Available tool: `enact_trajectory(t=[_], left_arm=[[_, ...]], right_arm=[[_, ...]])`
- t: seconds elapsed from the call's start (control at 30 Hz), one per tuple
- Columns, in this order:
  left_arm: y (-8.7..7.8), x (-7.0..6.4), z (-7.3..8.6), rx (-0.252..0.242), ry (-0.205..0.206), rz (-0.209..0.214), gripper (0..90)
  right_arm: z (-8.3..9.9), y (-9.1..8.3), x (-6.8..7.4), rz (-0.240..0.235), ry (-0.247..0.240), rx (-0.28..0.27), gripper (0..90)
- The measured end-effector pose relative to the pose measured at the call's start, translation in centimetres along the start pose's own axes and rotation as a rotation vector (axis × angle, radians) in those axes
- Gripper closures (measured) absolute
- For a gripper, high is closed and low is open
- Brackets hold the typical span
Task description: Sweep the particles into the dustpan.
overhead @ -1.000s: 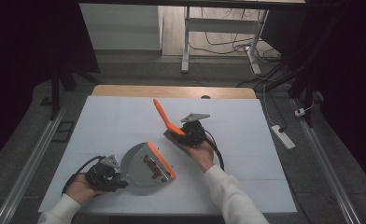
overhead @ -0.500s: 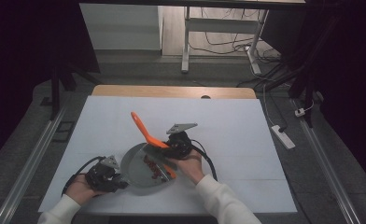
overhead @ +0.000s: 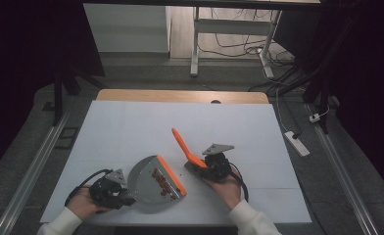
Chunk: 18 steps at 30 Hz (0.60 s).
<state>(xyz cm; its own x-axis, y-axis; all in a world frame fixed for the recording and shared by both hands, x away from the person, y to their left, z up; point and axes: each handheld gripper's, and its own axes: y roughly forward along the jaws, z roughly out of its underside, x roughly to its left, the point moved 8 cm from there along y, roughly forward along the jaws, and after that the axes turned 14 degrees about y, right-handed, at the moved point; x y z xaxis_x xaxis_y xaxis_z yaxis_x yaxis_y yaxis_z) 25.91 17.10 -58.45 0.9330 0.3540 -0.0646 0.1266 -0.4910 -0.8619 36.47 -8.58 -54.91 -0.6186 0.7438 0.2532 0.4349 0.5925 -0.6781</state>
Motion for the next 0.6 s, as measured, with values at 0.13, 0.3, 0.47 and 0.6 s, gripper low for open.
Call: enact_trajectory(t=[0.13, 0.3, 0.47, 0.6], left_arm=[[0.2, 0.0, -0.4, -0.002, -0.004, -0.001, 61.8], [0.4, 0.0, -0.4, -0.002, -0.011, -0.003, 61.8], [0.7, -0.1, -0.3, -0.029, -0.020, -0.027, 61.9], [0.9, -0.3, -0.2, -0.058, -0.017, -0.058, 61.9]], right_arm=[[0.3, 0.2, 1.2, -0.022, -0.022, 0.010, 70.1], [0.4, 0.5, 4.4, -0.189, -0.011, 0.033, 70.1], [-1.1, -1.4, 3.0, -0.159, 0.019, -0.068, 70.1], [-1.3, -2.8, -0.1, -0.094, 0.061, -0.105, 70.1]])
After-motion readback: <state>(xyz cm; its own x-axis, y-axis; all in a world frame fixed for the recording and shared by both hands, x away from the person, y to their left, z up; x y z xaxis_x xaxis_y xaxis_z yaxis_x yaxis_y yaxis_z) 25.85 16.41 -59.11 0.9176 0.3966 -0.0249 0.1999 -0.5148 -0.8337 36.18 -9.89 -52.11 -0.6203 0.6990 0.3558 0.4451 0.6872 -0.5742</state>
